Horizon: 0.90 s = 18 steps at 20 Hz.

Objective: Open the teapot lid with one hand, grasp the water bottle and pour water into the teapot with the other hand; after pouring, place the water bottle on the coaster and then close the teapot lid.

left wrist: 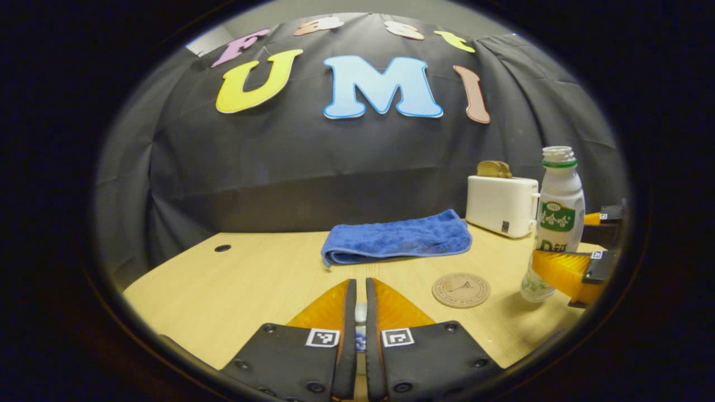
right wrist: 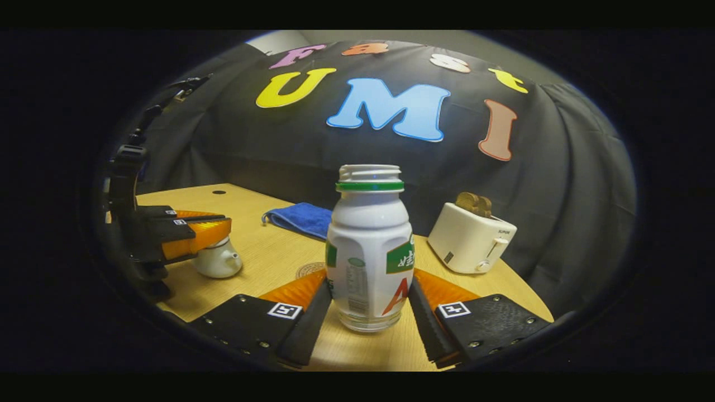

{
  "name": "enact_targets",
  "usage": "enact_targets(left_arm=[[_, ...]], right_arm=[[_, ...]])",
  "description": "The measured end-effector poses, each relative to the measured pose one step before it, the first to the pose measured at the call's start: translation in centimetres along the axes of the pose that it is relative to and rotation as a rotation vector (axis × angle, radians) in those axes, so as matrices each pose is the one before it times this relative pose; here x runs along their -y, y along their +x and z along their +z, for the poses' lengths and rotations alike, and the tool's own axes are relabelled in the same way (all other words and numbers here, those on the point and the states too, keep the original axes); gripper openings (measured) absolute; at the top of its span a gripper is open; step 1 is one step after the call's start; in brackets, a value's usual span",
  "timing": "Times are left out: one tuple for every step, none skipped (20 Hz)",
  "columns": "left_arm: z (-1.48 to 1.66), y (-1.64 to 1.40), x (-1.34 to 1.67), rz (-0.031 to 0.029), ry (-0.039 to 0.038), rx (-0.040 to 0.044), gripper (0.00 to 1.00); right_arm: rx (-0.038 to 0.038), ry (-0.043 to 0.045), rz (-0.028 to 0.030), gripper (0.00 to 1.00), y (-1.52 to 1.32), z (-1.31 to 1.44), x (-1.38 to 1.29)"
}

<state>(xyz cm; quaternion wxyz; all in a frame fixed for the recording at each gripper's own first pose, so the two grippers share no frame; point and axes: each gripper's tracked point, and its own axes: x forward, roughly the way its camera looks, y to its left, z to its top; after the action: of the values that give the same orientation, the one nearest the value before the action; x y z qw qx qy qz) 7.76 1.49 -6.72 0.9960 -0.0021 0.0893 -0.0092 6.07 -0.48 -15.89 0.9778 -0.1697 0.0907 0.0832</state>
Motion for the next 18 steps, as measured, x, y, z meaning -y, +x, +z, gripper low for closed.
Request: enact_targets(left_arm=[[-0.115,0.051,0.024,-0.00348,-0.00385,-0.00561,0.21],[0.077,-0.137,0.161,-0.00708,-0.00377,0.00028,0.24],[0.027,-0.048,0.134,-0.00256,-0.00275,0.00092,0.32],[0.292,-0.282,-0.325,0.00482,-0.00177,0.00299,0.35],[0.226,-0.380,-0.152,0.00199,-0.00541,0.00299,0.39],[0.201,-0.484,-0.040,-0.00324,-0.01216,0.00311,0.39],[0.362,-0.544,-0.176,-0.00365,-0.01570,0.00281,0.39],[-0.076,-0.636,-0.052,-0.00365,-0.01492,-0.00472,0.39],[0.065,-0.792,-0.264,-0.00307,-0.01406,-0.00345,0.39],[0.180,-0.786,-0.312,-0.00168,-0.01112,0.00008,0.39],[0.144,-0.939,-0.329,0.00045,-0.00634,0.00137,0.39],[0.092,-0.830,-0.573,0.00283,-0.00099,0.00246,0.39],[0.103,-0.774,-0.637,0.00424,0.00547,0.00283,0.39],[-0.055,-0.726,-0.681,0.01036,0.00641,0.00306,0.39],[0.072,-0.735,-0.843,0.01141,0.00356,0.00234,0.39],[0.044,-0.544,-0.763,0.01091,-0.00077,0.00312,0.39],[0.087,-0.447,-0.768,0.00938,-0.00557,0.00303,0.38],[-0.025,-0.370,-0.692,0.00779,-0.00704,0.00392,0.39]], right_arm=[[-0.00359,0.00301,0.00123,0.74,0.064,-0.053,-0.078],[-0.00398,0.00268,0.00247,0.74,0.098,-0.180,-0.006],[-0.00255,0.00182,0.00290,0.74,0.095,-0.080,-0.025],[-0.00196,0.00372,0.00453,0.74,0.079,-0.140,-0.078],[-0.00045,0.00677,0.00440,0.74,0.041,-0.030,-0.019],[0.00098,0.00944,0.00604,0.74,0.111,-0.083,-0.065],[0.00532,0.01437,0.00943,0.74,0.047,0.058,-0.177],[0.00479,0.01782,0.01374,0.74,0.115,-0.023,-0.246],[0.00181,0.01731,0.01471,0.74,0.103,0.024,-0.283],[0.00125,0.01940,0.01278,0.74,0.201,0.059,-0.281],[-0.00226,0.01627,0.01290,0.74,0.155,0.138,-0.321],[-0.00540,0.01343,0.00885,0.74,0.419,0.246,-0.251],[-0.00004,0.00922,0.00668,0.74,0.292,0.347,-0.044],[0.00165,0.00566,0.00698,0.74,0.267,0.356,-0.070],[0.00311,0.00505,0.00693,0.74,0.339,0.451,-0.071],[0.00055,0.00650,0.00640,0.74,0.544,0.512,-0.140],[0.00288,0.00743,0.00872,0.73,0.556,0.587,-0.196],[0.00035,0.01092,0.00959,0.74,0.588,0.531,-0.248]])
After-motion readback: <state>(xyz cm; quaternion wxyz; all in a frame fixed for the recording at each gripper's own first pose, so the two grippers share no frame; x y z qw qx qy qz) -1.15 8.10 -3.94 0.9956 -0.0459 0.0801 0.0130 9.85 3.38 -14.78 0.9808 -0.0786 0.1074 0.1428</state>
